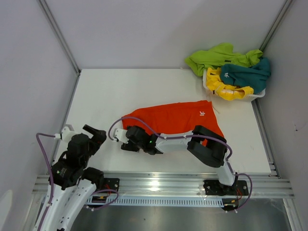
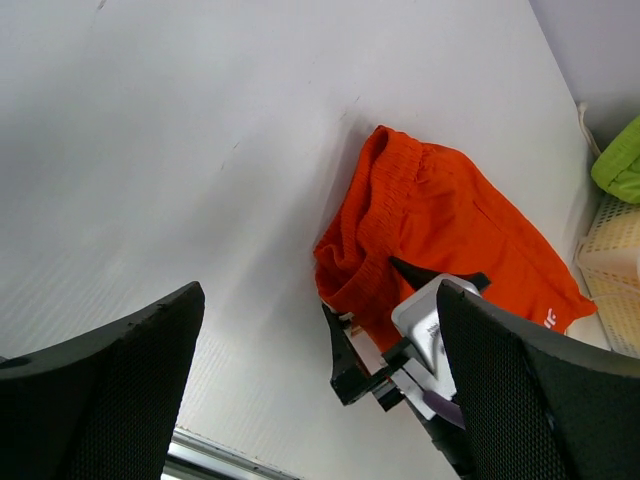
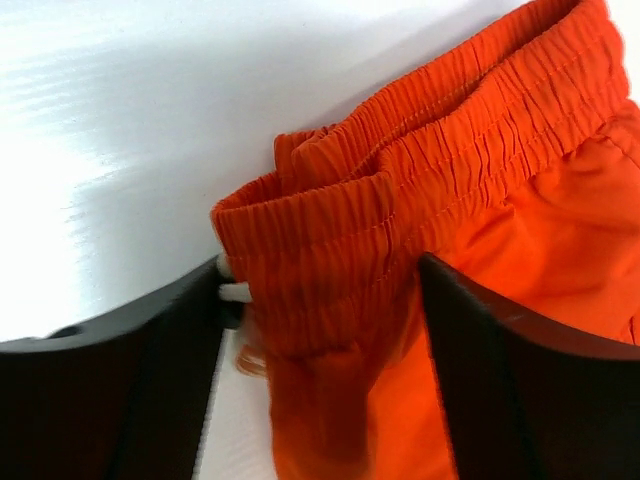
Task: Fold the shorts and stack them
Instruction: Fold the shorts
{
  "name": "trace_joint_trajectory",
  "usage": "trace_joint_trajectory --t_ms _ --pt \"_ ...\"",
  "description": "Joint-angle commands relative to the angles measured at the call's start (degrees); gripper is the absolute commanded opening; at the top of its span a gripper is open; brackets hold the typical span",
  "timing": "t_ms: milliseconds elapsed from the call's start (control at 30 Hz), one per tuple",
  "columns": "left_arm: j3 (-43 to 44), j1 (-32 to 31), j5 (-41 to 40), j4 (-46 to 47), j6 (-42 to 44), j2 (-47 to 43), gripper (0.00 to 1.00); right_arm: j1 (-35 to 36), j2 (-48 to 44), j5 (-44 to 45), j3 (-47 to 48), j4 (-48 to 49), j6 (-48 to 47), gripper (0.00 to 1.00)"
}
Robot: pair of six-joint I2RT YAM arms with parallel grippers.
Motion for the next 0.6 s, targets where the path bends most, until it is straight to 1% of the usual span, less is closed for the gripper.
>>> trace_joint_trajectory --t_ms 0,33,67,133,167,200,233,267,433,567 --pt "1.2 0.4 -0.9 0.3 0.9 0.5 1.0 0.2 1.8 1.5 1.8 3.1 -0.4 0.72" --pt "1.2 0.4 -0.9 0.4 1.0 0.8 0.99 0.1 1.9 1.4 1.6 3.7 -0.1 0.65" --pt "1.2 0.4 -1.0 0.5 1.0 1.0 0.99 0.0 1.9 1.3 1.4 4.2 0.1 0.53" --pt "1.0 0.4 -0.7 0.9 1.3 1.2 0.99 0.0 1.7 1.3 0.1 6.3 0.3 0.4" --pt "0.6 0.4 -0.6 1.3 1.5 1.4 0.99 0.0 1.2 1.4 -0.6 7.1 0.7 0.25" --pt "0.6 0.4 -0.3 1.6 1.5 1.4 0.99 0.0 0.6 1.4 -1.9 8.1 1.0 0.18" --pt "0.4 0.4 0.0 1.8 1.5 1.5 0.99 0.0 0.0 1.6 -2.8 10.3 1.3 0.08" --pt "0.0 0.4 0.6 2.0 1.7 1.9 0.99 0.0 -1.0 1.8 -3.5 11.5 1.9 0.0" --pt "-3.0 0.4 5.3 6.5 2.0 4.1 0.99 -0.3 -4.3 1.0 -7.7 16.8 4.0 0.0" --pt "-5.7 0.4 11.4 11.4 2.1 6.0 0.99 -0.8 -7.4 0.9 -12.0 21.8 5.8 0.0"
